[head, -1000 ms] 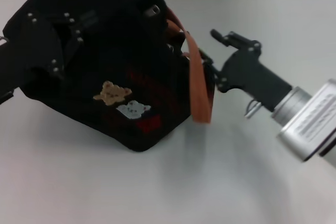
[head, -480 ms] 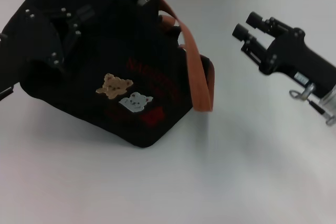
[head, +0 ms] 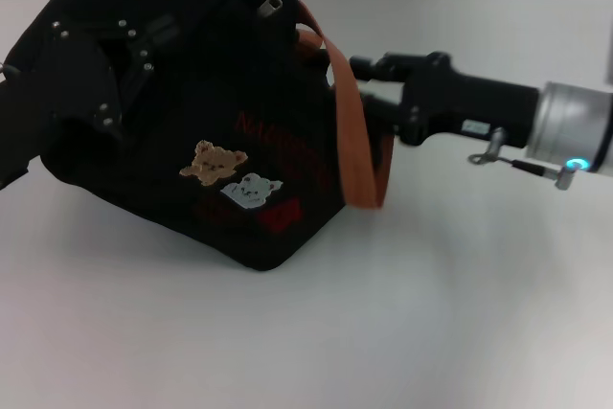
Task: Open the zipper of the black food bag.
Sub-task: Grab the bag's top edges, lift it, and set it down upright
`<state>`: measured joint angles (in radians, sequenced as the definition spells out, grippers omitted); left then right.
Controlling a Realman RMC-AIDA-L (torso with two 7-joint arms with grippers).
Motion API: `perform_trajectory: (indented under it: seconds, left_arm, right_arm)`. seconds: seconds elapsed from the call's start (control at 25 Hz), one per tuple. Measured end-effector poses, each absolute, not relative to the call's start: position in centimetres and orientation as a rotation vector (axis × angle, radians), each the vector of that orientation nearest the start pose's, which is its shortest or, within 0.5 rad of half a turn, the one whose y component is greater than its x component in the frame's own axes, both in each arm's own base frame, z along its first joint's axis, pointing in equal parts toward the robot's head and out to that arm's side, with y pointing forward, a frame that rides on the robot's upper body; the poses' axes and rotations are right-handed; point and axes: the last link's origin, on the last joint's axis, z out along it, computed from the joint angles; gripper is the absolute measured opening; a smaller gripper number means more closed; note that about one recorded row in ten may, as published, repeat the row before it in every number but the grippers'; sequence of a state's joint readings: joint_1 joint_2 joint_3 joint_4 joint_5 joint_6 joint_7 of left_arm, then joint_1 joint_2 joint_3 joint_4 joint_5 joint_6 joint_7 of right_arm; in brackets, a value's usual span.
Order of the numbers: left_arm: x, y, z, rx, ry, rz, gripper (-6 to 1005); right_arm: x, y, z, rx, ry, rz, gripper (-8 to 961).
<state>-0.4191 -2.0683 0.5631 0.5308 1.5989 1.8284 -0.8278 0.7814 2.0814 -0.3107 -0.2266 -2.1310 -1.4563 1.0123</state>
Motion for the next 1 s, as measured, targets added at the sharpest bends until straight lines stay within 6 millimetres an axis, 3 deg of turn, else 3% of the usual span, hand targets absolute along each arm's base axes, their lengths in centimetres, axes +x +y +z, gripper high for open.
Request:
perform_trajectory:
  seconds: [0.44, 0.8, 1.0]
  left_arm:
    - [-25.7, 28.8, 4.2, -2.302, 0.028, -1.215, 20]
    - [-25.6, 28.9, 4.3, -2.29, 0.051, -1.212, 20]
    - [-25.6, 28.9, 4.2, -2.288, 0.064, -1.206, 20]
  right_arm:
    - [20.1, 35.5, -6.7, -2.738, 0.447, 0.931, 425]
    - [20.2, 31.9, -9.7, -2.784, 0.573, 1.041, 424]
    - [21.5, 30.8, -9.1, -2.746, 0.599, 1.08, 417]
